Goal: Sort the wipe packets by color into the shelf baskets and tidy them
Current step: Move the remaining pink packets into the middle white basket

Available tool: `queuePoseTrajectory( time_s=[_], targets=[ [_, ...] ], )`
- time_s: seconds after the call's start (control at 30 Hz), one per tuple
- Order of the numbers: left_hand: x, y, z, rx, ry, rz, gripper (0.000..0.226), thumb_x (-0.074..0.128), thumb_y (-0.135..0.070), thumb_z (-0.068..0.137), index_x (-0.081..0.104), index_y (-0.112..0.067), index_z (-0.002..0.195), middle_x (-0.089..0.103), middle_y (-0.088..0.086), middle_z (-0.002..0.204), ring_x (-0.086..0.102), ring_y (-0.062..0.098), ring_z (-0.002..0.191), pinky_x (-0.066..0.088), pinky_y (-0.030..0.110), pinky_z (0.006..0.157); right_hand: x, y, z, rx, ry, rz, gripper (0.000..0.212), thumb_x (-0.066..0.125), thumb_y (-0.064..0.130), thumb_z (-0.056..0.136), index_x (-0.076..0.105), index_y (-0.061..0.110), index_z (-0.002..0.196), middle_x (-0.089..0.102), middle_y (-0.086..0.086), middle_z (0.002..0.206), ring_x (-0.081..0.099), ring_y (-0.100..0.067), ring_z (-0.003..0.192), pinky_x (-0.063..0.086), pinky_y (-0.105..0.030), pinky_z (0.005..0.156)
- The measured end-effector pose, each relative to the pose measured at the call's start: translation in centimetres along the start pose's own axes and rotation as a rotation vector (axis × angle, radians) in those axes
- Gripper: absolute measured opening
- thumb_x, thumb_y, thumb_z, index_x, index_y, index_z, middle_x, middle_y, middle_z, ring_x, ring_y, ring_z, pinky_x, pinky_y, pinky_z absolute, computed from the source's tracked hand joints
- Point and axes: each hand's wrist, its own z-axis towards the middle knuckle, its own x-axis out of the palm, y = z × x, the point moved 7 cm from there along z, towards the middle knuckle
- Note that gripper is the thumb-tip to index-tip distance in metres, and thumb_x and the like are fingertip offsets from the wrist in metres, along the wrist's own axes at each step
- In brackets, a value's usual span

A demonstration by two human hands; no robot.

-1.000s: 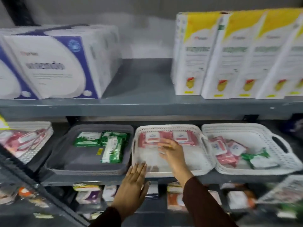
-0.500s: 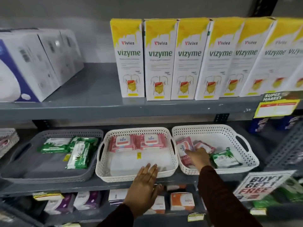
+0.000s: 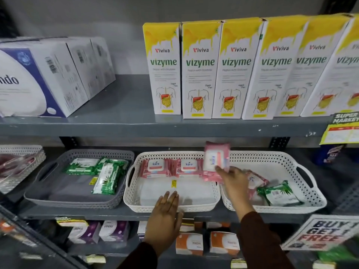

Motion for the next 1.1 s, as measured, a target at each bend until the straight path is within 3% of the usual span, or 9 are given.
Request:
queuePoseTrajectory(
  time_s=[0.13, 0.27, 0.33, 0.43, 0.53, 0.6, 0.73, 0.9, 1.1],
  targets=[
    [0.0, 0.1, -0.5, 0.013, -0.005, -0.004, 0.053, 0.034, -0.038, 0.098, 0.046, -0.009, 0.14, 0.044, 0.007, 0.147, 0.035, 0.023, 0.138, 0.022, 0.039, 0.112, 6.1, -2.2, -1.1, 0.164, 0.276, -0.087, 0.029, 0.071, 0.017, 0.087, 0.069, 0.001, 0.111, 0.074, -0.013, 0.107, 0.074, -0.018, 0.084, 0.06, -0.025, 0.07],
    [-0.1, -0.1, -0.5, 0.018, -0.002, 0.011, 0.055, 0.03, -0.042, 0.099, 0.043, -0.011, 0.142, 0.042, 0.005, 0.148, 0.033, 0.021, 0.139, 0.024, 0.04, 0.113, 8.4, -3.7, -1.2, 0.147, 0.252, -0.57, 0.044, 0.061, 0.02, 0.091, 0.055, -0.001, 0.128, 0.067, -0.015, 0.122, 0.066, -0.03, 0.108, 0.048, -0.028, 0.084],
    [0.0, -0.1, -0.6, 0.018, 0.002, 0.013, 0.055, 0.031, -0.042, 0.099, 0.041, -0.012, 0.144, 0.04, 0.004, 0.149, 0.031, 0.021, 0.14, 0.026, 0.041, 0.113, 8.8, -3.6, -0.8, 0.11, 0.218, -0.671, 0.052, 0.058, 0.014, 0.09, 0.042, -0.001, 0.137, 0.068, -0.016, 0.12, 0.066, -0.032, 0.108, 0.05, -0.03, 0.083],
    [0.0, 0.3, -0.8, 0.017, 0.002, 0.003, 0.055, 0.031, -0.043, 0.099, 0.038, -0.014, 0.146, 0.037, 0.002, 0.151, 0.027, 0.02, 0.142, 0.021, 0.039, 0.114, 7.8, -1.4, -0.5, -0.047, 0.14, -0.6, 0.026, 0.06, 0.021, 0.092, 0.051, 0.008, 0.113, 0.072, -0.01, 0.096, 0.071, -0.027, 0.083, 0.06, -0.04, 0.071],
    [0.1, 0.4, -0.5, 0.017, -0.006, -0.004, 0.055, 0.033, -0.043, 0.099, 0.036, -0.015, 0.146, 0.035, 0.001, 0.152, 0.024, 0.018, 0.142, 0.017, 0.038, 0.114, 2.7, 1.0, 0.6, -0.215, -0.133, -0.572, 0.015, 0.056, 0.028, 0.094, 0.054, 0.015, 0.1, 0.071, -0.007, 0.086, 0.067, -0.024, 0.073, 0.058, -0.037, 0.058],
    [0.0, 0.4, -0.4, 0.023, -0.018, -0.012, 0.056, 0.033, -0.043, 0.098, 0.038, -0.014, 0.145, 0.036, 0.002, 0.151, 0.025, 0.018, 0.142, 0.017, 0.038, 0.114, -0.7, -0.2, 2.5, -0.113, -0.194, -0.686, 0.027, 0.054, 0.032, 0.091, 0.054, 0.012, 0.111, 0.066, -0.016, 0.104, 0.063, -0.031, 0.092, 0.057, -0.042, 0.07],
    [0.0, 0.0, -0.4, 0.041, -0.022, -0.025, 0.056, 0.033, -0.044, 0.098, 0.04, -0.013, 0.144, 0.039, 0.003, 0.15, 0.029, 0.02, 0.141, 0.017, 0.038, 0.113, -4.6, -6.0, 4.8, 0.304, -0.006, -0.983, 0.056, 0.059, 0.045, 0.084, 0.046, 0.018, 0.132, 0.044, -0.024, 0.139, 0.041, -0.042, 0.127, 0.042, -0.053, 0.098],
    [-0.6, 0.2, -0.8, 0.114, -0.013, -0.001, 0.055, 0.038, -0.042, 0.098, 0.038, -0.013, 0.145, 0.036, 0.002, 0.151, 0.026, 0.019, 0.141, 0.015, 0.036, 0.113, -4.5, -6.3, 6.2, 0.198, -0.066, -1.179, 0.077, 0.078, 0.056, 0.064, 0.049, 0.016, 0.124, 0.06, -0.022, 0.118, 0.057, -0.039, 0.107, 0.049, -0.041, 0.076],
    [-2.2, 5.4, -2.2, 0.03, -0.025, 0.008, 0.053, 0.036, -0.04, 0.099, 0.042, -0.011, 0.142, 0.042, 0.003, 0.148, 0.03, 0.02, 0.14, 0.012, 0.031, 0.115, -6.2, -6.4, 6.7, 0.198, -0.214, -0.966, 0.067, 0.074, 0.051, 0.071, 0.044, 0.004, 0.11, 0.053, -0.028, 0.108, 0.053, -0.041, 0.1, 0.044, -0.042, 0.071]
  ],
)
